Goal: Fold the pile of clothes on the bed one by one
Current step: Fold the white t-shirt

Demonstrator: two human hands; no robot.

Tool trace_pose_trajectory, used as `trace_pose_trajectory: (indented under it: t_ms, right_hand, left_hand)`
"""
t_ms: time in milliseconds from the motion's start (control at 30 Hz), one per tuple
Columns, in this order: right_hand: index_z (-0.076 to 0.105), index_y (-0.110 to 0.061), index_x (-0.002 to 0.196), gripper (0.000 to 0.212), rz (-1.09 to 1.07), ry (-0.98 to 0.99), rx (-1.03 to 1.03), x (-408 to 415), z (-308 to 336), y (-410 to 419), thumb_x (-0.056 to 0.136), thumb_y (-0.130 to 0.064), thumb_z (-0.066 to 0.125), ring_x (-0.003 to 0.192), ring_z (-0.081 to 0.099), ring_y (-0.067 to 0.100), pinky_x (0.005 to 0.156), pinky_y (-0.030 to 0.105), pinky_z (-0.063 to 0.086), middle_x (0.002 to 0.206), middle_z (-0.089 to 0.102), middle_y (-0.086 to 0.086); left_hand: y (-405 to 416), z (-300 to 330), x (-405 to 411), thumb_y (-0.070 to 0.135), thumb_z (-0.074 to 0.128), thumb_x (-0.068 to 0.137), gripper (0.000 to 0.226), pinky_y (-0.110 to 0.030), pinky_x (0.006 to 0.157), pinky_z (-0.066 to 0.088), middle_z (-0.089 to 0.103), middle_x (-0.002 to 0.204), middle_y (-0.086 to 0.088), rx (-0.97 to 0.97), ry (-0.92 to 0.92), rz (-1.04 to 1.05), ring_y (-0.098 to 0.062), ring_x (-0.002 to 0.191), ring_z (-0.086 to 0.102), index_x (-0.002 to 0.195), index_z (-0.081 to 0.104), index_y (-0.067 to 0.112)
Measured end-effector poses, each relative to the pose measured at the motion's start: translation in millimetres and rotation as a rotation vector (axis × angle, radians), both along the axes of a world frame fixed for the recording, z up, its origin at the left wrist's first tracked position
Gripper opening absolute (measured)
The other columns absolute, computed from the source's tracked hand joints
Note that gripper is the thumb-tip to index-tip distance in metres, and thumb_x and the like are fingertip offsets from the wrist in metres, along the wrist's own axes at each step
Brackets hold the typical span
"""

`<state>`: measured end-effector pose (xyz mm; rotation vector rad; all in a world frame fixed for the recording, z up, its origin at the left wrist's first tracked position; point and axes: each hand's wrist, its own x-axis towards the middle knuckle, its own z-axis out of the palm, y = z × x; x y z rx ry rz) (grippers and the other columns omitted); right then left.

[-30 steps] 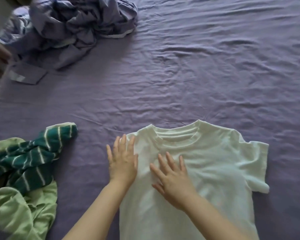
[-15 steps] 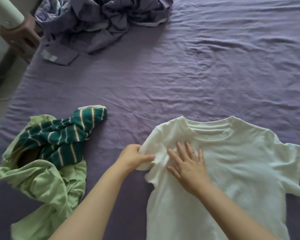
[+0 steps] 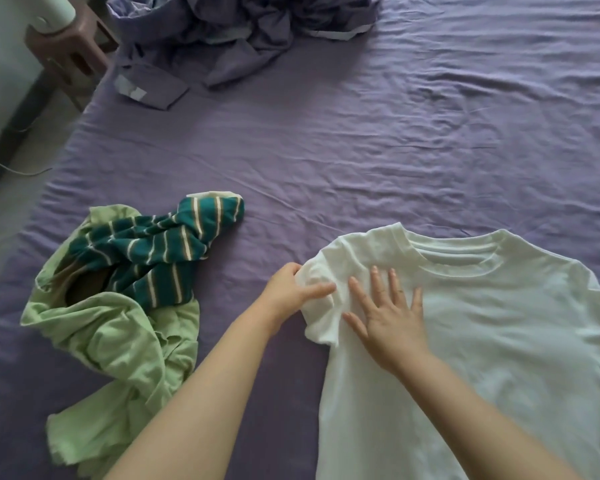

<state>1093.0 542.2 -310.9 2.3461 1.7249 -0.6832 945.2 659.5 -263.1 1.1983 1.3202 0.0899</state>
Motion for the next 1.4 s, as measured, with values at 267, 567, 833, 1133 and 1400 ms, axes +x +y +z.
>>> trace_pose_trajectory:
  t_ms: [267, 567, 833, 1133, 1400]
  right_hand:
    - [-0.020, -0.044, 0.142, 0.078, 0.005, -0.008, 0.013, -7, 7, -16, 0.076, -0.078, 0.003, 0.142, -0.022, 0.028, 0.111, 0.057, -0.009, 0.157, -0.019, 0.003]
    - [0.001, -0.037, 0.149, 0.077, -0.057, 0.108, 0.094, 1, 14, -25, 0.086, -0.068, 0.035, 0.144, -0.018, 0.023, 0.115, 0.045, -0.006, 0.158, -0.013, 0.004]
    - [0.015, -0.030, 0.149, 0.069, -0.051, 0.178, 0.197, 6, 24, -49, 0.091, -0.056, 0.041, 0.146, -0.007, 0.022, 0.116, 0.042, 0.002, 0.159, 0.002, 0.003]
    - [-0.005, -0.040, 0.147, 0.078, -0.040, 0.094, -0.013, -36, 12, -10, 0.084, -0.072, 0.029, 0.141, -0.025, 0.030, 0.108, 0.058, -0.015, 0.156, -0.020, 0.007]
    - [0.034, -0.023, 0.143, 0.057, -0.296, 0.244, 0.244, 19, 32, -49, 0.092, -0.042, 0.050, 0.144, 0.011, 0.018, 0.114, 0.033, 0.013, 0.156, 0.019, 0.003]
  left_hand:
    - [-8, 0, -17, 0.013, 0.066, 0.085, 0.007, -0.018, 0.057, 0.048, 0.061, 0.075, -0.003, 0.184, -0.040, 0.165, -0.011, 0.065, 0.056, 0.081, 0.061, 0.013]
    - [-10, 0, -1, 0.040, 0.045, 0.096, 0.022, -0.032, 0.072, 0.040, 0.056, 0.095, 0.005, 0.373, 0.119, -0.065, -0.019, 0.094, 0.056, 0.101, 0.043, 0.019]
    - [-28, -5, 7, 0.021, 0.076, 0.074, 0.069, -0.037, 0.091, 0.048, 0.056, 0.116, -0.002, 0.243, 0.240, -0.062, -0.022, 0.107, 0.055, 0.130, 0.037, 0.014]
    - [-25, 4, 0, 0.016, 0.054, 0.092, 0.036, -0.050, 0.086, 0.051, 0.055, 0.115, -0.012, 0.313, 0.183, 0.075, -0.031, 0.105, 0.056, 0.122, 0.037, 0.006]
    - [-42, 10, 40, 0.020, 0.050, 0.095, 0.015, -0.041, 0.063, 0.057, 0.061, 0.086, -0.001, 0.118, -0.043, 0.144, -0.018, 0.073, 0.063, 0.107, 0.060, 0.020]
